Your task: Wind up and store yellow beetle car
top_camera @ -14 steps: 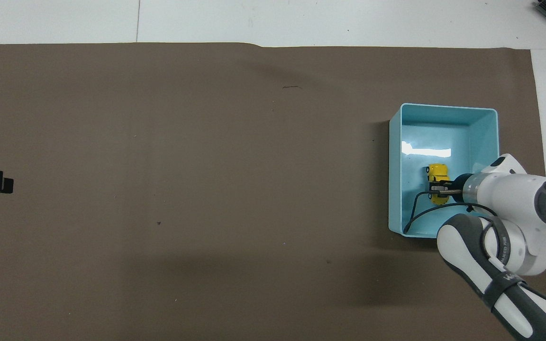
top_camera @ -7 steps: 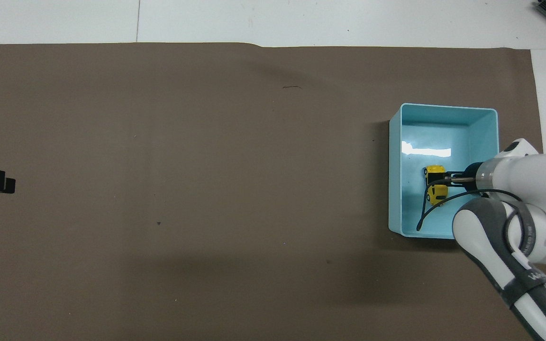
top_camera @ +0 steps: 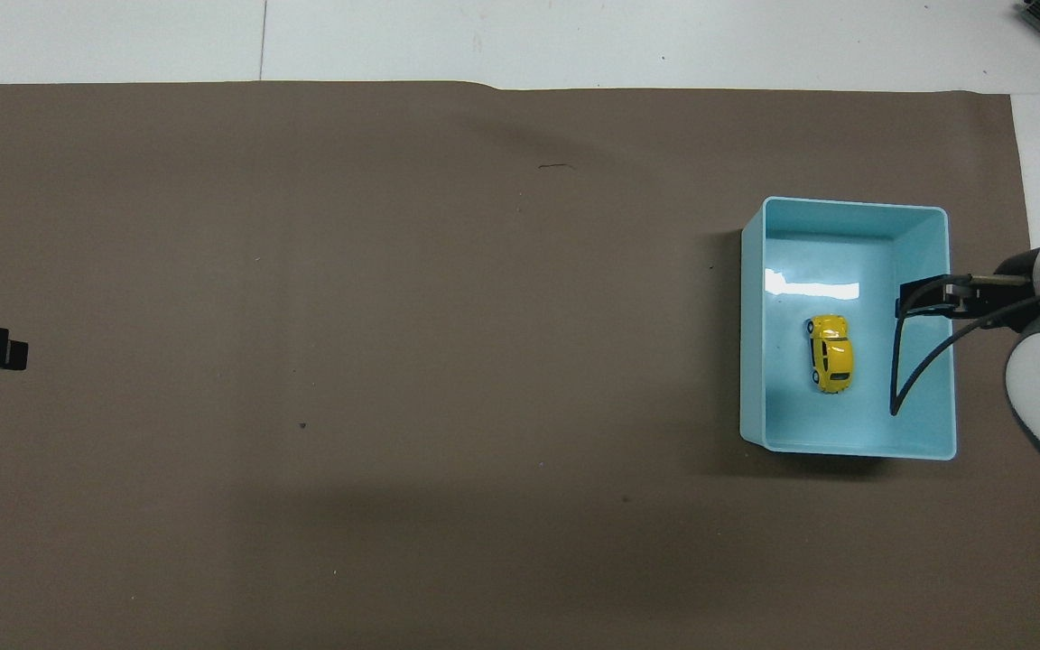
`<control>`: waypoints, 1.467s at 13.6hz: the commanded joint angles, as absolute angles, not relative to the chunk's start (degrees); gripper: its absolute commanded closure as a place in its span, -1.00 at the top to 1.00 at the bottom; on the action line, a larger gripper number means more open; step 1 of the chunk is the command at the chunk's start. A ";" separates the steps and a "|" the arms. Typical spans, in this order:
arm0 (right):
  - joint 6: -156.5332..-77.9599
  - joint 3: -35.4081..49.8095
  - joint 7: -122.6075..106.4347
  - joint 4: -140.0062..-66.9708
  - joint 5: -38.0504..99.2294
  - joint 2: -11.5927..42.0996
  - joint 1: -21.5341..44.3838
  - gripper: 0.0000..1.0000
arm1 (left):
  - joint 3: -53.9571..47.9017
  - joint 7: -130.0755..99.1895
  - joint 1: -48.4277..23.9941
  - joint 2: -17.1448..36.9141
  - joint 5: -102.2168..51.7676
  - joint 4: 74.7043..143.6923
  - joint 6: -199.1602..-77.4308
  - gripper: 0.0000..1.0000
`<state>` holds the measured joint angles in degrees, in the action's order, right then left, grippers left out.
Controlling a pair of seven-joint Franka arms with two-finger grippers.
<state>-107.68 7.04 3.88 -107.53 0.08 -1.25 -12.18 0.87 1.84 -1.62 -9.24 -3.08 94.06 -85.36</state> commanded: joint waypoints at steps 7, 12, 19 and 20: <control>-88.62 7.82 8.53 -91.69 -0.26 -0.45 -10.28 1.00 | 0.53 2.02 -1.40 -10.37 -2.02 94.92 -84.90 1.00; -86.11 7.82 8.44 -86.03 0.18 2.11 -9.93 1.00 | 0.53 2.02 -0.88 -10.37 -2.02 94.92 -84.90 1.00; -86.40 7.82 8.35 -86.48 -0.44 2.02 -9.76 1.00 | 0.53 2.02 -0.88 -10.37 -2.02 94.92 -84.90 1.00; -86.22 7.91 8.35 -86.48 -0.53 1.93 -9.67 1.00 | 0.53 2.02 -0.88 -10.37 -2.02 94.92 -84.90 1.00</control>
<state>-86.34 7.50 7.92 -87.39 -0.24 1.57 -9.57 1.03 1.88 -1.62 -9.24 -2.98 94.06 -85.35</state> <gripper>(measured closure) 0.000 0.000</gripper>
